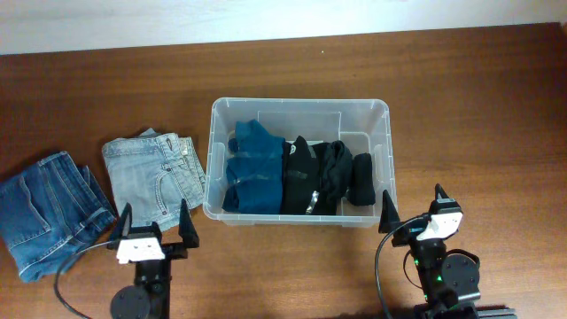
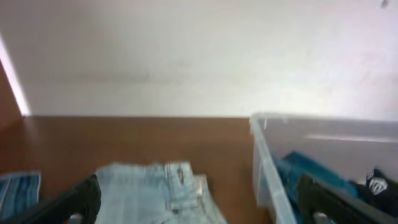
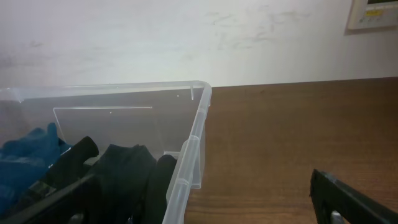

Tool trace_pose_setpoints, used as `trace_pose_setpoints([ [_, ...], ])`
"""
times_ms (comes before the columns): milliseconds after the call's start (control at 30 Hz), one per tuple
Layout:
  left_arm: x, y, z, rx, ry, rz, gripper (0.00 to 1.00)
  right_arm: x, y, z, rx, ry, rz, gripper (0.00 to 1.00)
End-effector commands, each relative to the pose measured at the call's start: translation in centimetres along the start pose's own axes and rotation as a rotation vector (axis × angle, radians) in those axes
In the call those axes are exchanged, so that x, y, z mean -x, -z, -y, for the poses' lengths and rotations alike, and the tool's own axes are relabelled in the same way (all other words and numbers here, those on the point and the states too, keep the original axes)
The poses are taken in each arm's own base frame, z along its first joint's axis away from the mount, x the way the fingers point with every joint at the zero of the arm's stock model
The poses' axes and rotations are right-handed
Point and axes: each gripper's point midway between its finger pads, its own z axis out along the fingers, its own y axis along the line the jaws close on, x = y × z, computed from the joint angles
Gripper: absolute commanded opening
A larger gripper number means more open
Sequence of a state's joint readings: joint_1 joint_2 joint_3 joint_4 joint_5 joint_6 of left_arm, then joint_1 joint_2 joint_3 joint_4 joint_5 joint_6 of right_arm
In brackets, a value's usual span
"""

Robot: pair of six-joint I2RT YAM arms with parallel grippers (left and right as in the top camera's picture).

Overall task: Pack container
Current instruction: 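Move the left gripper to the folded light blue jeans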

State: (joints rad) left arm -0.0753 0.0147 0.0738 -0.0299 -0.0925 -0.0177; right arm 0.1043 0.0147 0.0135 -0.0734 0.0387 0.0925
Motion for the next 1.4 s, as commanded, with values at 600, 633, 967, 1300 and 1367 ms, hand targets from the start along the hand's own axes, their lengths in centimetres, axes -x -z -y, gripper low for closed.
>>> trace_pose_setpoints([
  [600,12.0,4.1,3.2,-0.188,-0.008,-0.377,0.99,-0.1,0.0,0.6,-0.028,0.010,0.004,0.99],
  [633,12.0,4.0,3.2,-0.186,-0.006,-0.376,0.99,-0.1,0.0,0.6,-0.028,0.010,0.004,0.98],
  [967,6.0,4.8,-3.0,0.359,0.478,-0.597,0.99,-0.1,0.0,0.6,-0.028,0.010,0.004,0.98],
  [1300,-1.3,1.3,-3.6,0.496,0.350,-0.955,0.99,-0.1,0.0,0.6,-0.028,0.010,0.004,0.99],
  [1367,-2.9,0.3,-3.7,0.514,0.346,-1.012,0.99,-0.1,0.0,0.6,-0.028,0.010,0.004,0.98],
])
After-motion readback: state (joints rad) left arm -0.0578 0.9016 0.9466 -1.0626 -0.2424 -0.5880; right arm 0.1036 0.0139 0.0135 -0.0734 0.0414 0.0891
